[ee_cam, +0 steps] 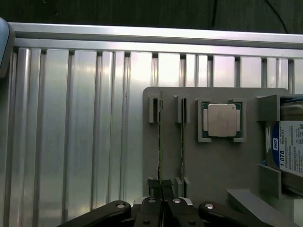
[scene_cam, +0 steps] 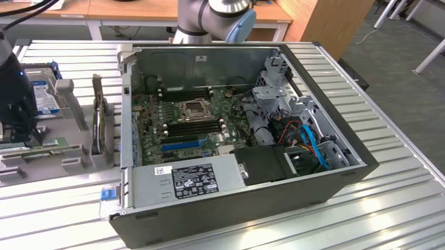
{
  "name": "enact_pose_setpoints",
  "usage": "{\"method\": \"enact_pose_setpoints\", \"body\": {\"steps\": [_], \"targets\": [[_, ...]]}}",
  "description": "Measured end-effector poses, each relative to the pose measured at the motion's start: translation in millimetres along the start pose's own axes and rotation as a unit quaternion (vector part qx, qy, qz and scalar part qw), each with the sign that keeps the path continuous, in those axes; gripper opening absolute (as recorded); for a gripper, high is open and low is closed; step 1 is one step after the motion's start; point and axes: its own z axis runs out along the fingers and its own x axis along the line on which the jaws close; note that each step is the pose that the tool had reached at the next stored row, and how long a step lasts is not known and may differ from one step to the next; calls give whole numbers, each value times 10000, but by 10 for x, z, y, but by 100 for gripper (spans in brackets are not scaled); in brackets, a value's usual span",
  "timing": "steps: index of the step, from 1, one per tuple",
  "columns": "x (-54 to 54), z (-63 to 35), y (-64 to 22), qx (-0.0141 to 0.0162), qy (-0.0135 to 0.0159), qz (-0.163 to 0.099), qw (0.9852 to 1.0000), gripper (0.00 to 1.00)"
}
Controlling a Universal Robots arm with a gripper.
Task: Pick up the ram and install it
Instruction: 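Pick up the ram and move it above insertion slot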
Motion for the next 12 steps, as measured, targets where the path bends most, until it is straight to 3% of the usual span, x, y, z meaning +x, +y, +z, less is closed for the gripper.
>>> {"method": "enact_pose_setpoints", "body": {"steps": [12], "targets": [[-3, -229, 10, 0, 0, 0, 10000, 12]]}}
